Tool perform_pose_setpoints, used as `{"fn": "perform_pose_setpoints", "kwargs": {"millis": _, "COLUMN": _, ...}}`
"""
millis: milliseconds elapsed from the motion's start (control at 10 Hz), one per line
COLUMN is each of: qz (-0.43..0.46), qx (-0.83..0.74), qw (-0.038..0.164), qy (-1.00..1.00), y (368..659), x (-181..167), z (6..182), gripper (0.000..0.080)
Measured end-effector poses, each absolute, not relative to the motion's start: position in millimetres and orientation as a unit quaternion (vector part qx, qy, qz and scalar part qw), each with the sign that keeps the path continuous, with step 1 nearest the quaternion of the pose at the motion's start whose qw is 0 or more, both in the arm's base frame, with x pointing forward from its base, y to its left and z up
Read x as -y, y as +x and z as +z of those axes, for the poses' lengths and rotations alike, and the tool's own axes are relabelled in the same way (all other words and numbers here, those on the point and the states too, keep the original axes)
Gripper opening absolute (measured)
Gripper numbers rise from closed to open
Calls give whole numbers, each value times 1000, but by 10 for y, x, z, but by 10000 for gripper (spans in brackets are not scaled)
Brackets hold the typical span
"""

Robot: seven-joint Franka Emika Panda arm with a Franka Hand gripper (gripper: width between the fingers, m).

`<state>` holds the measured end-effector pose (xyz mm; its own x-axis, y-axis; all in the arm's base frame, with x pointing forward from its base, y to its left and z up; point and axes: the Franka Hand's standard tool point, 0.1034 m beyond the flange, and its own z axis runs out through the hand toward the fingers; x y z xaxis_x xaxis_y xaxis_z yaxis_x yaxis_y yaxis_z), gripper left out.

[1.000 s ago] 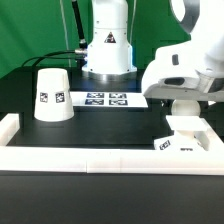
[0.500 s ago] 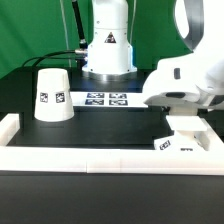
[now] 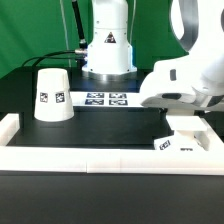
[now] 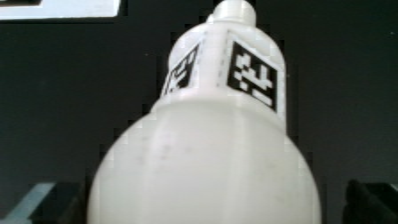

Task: Assemble lamp

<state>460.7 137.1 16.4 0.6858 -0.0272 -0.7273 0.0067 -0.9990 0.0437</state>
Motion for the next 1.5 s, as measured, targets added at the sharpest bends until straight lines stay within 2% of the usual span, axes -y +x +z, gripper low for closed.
{"fn": "perform_pose_setpoints", "kwargs": {"millis": 400, "qz": -401, "qx": 11, "qw": 26, "qy": 915, "y": 4529, "x": -1356, "z": 117, "gripper": 694}}
{"fn": "perform_pose_setpoints", "kwargs": {"millis": 500, "qz": -401, "qx": 11, "qw": 26, "qy": 916, "y": 4531, "x": -1355, "z": 117, "gripper": 576}}
{"fn": "perform_pose_setpoints", "kwargs": {"millis": 1000, "qz": -398, "qx": -1, "qw": 23, "qy": 917, "y": 4562, "x": -1362, "z": 139, "gripper": 577}}
{"fn": "perform_pose_setpoints", "kwargs": {"millis": 1200, "qz": -391, "qx": -30, "qw": 6, "qy": 920, "y": 4657, "x": -1359, "z": 316, "gripper": 577}}
{"fn": "perform_pose_setpoints", "kwargs": {"millis": 1500, "qz": -387, "qx": -34, "qw": -1, "qy": 921, "y": 4762, "x": -1288, "z": 655, "gripper": 579}}
